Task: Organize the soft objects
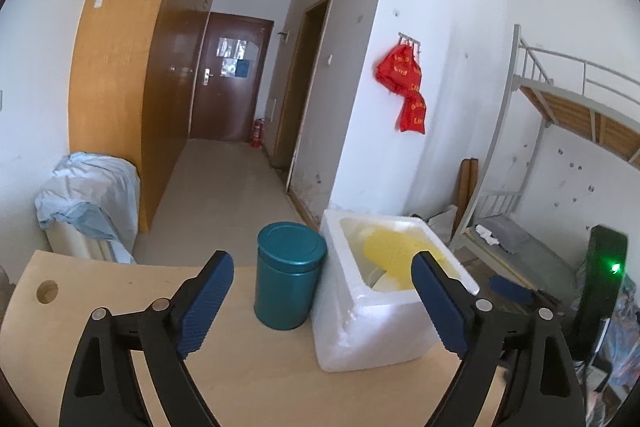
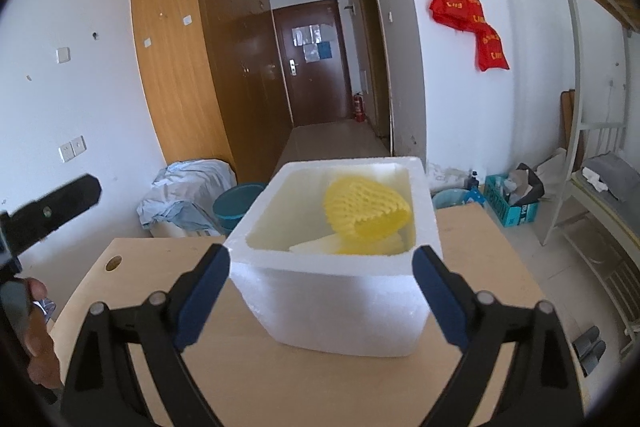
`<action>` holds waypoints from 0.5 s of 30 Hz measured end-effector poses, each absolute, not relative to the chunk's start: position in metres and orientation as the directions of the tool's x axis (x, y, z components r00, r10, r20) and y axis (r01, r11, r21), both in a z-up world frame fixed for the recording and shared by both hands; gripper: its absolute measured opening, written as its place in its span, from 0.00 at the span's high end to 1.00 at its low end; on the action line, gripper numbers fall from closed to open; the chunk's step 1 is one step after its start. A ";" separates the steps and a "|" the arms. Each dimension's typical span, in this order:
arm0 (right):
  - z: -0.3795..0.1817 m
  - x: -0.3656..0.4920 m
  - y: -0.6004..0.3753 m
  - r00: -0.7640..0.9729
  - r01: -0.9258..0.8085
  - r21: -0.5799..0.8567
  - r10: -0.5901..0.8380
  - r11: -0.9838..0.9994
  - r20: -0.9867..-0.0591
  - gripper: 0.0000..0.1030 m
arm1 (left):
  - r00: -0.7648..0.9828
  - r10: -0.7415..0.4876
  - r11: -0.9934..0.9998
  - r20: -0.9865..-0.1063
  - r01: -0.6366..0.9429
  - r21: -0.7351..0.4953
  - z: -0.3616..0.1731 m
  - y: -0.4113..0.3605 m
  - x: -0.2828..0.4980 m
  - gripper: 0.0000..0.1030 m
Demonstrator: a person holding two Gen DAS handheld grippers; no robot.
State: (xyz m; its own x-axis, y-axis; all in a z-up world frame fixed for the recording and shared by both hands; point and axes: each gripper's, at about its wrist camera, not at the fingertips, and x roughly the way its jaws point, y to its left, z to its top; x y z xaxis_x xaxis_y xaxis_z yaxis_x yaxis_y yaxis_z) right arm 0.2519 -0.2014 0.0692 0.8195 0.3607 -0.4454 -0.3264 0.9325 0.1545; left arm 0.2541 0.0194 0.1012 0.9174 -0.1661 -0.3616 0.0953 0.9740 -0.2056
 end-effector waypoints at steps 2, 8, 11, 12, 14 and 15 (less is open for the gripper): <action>0.070 0.251 -0.201 0.825 -0.330 0.152 0.363 0.932 -0.433 0.08 | 0.917 -0.149 0.979 -0.370 0.085 -0.183 0.096 0.017 0.251 0.09; 0.082 0.266 -0.191 0.805 -0.361 0.145 0.386 0.921 -0.451 0.08 | 0.921 -0.150 0.977 -0.360 0.082 -0.198 0.095 0.021 0.248 0.09; 0.080 0.253 -0.192 0.808 -0.374 0.148 0.400 0.916 -0.432 0.08 | 0.925 -0.152 0.976 -0.348 0.084 -0.202 0.094 0.023 0.242 0.09; 0.079 0.246 -0.192 0.814 -0.372 0.148 0.399 0.916 -0.422 0.08 | 0.926 -0.149 0.976 -0.346 0.083 -0.199 0.092 0.023 0.240 0.09; 0.078 0.235 -0.192 0.815 -0.383 0.150 0.410 0.911 -0.410 0.08 | 0.928 -0.132 0.980 -0.348 0.070 -0.186 0.090 0.021 0.235 0.08; 0.078 0.229 -0.192 0.816 -0.386 0.150 0.412 0.910 -0.405 0.08 | 0.928 -0.125 0.982 -0.350 0.065 -0.180 0.088 0.021 0.232 0.08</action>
State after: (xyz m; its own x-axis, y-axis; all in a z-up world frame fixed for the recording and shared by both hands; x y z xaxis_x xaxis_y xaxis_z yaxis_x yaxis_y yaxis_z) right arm 0.2293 -0.1919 0.0782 0.8161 0.4123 -0.4050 -0.3855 0.9104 0.1500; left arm 0.2319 0.0206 0.0883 0.9285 -0.1254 -0.3495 0.0648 0.9815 -0.1799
